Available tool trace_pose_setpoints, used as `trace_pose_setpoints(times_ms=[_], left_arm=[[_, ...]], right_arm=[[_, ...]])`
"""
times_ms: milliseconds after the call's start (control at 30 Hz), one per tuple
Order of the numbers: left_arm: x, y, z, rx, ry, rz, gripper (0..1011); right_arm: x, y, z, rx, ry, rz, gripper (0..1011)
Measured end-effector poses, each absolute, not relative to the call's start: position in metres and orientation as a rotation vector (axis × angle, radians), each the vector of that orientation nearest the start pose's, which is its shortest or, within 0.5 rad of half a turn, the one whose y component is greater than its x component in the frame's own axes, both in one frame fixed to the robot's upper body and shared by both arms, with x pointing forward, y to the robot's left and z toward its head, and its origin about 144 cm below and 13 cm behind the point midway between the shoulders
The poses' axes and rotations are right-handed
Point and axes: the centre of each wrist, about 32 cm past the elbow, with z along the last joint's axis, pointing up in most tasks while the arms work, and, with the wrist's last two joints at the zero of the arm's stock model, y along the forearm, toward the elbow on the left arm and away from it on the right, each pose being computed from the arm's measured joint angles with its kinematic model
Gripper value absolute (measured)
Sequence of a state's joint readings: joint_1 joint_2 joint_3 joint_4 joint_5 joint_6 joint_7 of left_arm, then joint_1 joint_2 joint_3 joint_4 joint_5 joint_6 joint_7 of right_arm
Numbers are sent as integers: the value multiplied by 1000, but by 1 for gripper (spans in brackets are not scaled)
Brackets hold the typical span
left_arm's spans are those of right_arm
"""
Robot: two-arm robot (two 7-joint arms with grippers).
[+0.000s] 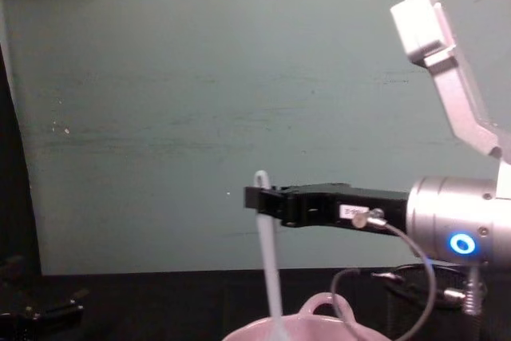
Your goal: Use the one hand to pick up the spoon and stir the clear water in the bowl.
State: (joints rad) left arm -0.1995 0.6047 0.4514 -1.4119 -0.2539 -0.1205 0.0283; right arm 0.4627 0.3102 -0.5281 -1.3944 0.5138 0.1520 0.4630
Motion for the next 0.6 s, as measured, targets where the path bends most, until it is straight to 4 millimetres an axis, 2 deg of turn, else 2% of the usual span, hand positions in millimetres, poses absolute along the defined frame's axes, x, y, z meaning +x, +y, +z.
trace_pose_setpoints(times_ms=[333,600], left_arm=[[489,310,1140,304,-285,1248,1011],[489,310,1140,305,-285,1248,1011]], right_arm=[[554,-216,1219,6,68,-795,110],[545,-222,1226,-27,41,-800,110]])
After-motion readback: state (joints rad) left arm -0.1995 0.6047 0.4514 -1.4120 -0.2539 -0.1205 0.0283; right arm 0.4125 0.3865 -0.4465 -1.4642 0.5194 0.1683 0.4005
